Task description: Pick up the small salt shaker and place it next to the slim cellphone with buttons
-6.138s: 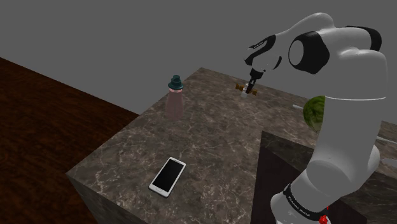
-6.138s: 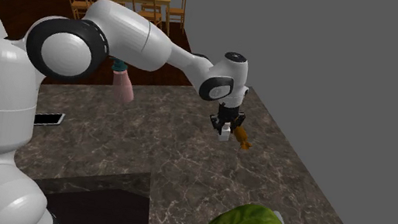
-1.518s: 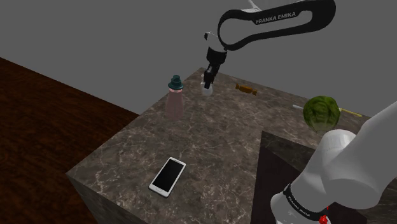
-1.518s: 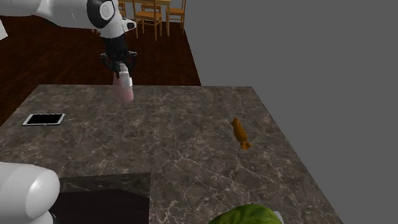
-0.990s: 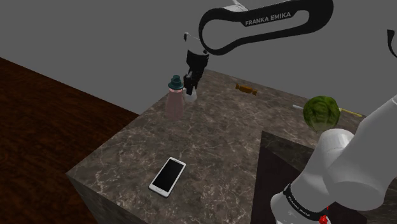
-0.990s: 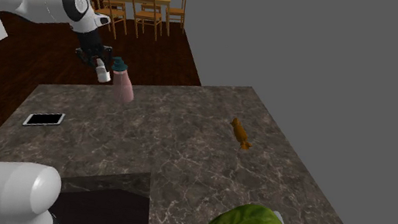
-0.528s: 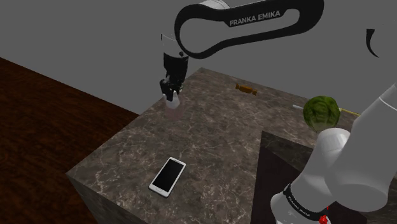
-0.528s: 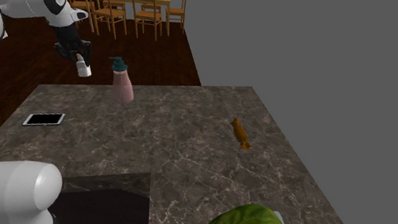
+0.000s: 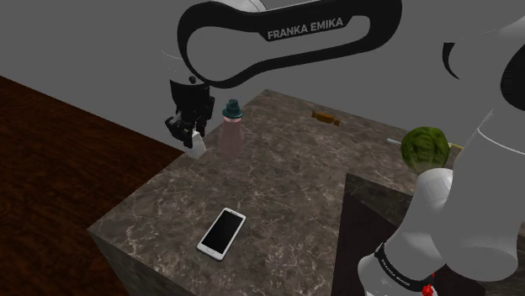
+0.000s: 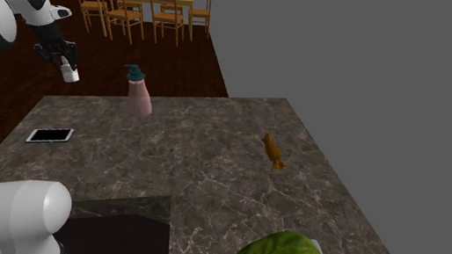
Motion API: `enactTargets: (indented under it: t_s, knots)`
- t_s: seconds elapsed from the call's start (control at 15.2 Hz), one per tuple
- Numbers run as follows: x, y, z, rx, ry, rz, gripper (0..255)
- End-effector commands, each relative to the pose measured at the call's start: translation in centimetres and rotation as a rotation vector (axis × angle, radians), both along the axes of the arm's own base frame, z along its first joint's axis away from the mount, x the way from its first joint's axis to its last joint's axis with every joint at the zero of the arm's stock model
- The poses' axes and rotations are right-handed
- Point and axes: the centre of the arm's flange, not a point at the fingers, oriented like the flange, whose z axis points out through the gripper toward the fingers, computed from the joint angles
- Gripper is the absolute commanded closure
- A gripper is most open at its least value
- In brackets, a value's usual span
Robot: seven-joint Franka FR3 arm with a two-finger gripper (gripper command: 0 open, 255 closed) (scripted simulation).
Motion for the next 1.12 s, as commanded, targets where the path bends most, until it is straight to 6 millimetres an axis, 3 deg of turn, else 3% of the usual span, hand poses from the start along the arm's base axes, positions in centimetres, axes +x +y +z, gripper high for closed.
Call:
enactTargets:
  t_s: [0.0,1.06]
  knots:
    - [0.0,3.0,0.1,0.000,0.000,-0.001,255]
    - [0.0,3.0,-8.4,0.000,0.000,-0.001,255]
